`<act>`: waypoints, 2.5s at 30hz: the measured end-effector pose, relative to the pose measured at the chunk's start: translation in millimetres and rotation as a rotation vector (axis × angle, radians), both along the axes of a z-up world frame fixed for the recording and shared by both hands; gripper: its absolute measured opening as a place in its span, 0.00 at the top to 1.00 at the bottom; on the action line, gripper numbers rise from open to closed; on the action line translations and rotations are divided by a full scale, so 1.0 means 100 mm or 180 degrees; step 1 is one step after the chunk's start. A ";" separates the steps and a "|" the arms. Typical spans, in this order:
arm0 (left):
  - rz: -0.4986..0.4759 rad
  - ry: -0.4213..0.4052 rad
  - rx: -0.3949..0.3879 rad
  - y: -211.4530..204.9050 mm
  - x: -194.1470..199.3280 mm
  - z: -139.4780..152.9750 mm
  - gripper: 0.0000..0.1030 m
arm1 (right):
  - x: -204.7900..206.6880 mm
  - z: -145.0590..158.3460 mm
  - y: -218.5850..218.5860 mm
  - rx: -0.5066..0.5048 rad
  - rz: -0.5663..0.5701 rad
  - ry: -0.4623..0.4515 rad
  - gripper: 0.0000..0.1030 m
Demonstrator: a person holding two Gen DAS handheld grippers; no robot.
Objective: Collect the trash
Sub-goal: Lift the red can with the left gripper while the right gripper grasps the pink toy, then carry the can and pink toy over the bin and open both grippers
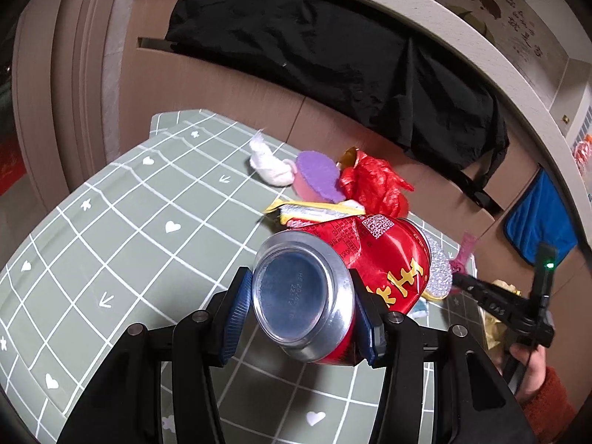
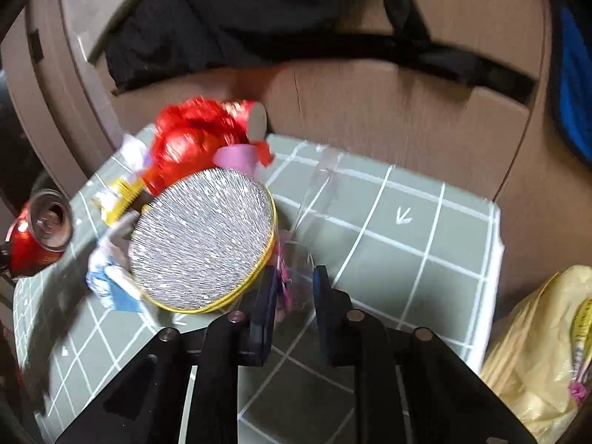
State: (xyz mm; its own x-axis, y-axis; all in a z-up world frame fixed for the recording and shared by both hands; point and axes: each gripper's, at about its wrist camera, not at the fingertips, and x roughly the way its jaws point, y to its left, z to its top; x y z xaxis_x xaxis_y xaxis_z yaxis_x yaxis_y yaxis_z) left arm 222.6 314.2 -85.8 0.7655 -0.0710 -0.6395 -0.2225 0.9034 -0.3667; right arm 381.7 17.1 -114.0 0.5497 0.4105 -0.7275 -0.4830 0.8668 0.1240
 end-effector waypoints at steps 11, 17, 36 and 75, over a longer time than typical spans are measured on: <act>-0.0232 -0.0346 0.0260 -0.54 0.03 0.50 0.50 | -0.40 0.61 -0.25 0.0135 0.0092 -0.0393 0.88; -0.0376 -0.0660 0.0586 -0.97 0.08 0.92 0.50 | -0.60 1.05 -0.53 0.0303 0.0036 -0.0660 0.88; -0.1333 -0.1165 0.0791 -3.01 0.54 1.51 0.50 | -1.14 1.86 -2.27 0.0226 -0.0703 -0.1435 0.88; -0.1926 -0.0457 0.0706 -4.18 1.13 0.55 0.50 | -0.90 1.03 -3.17 0.0349 -0.1131 -0.0787 0.88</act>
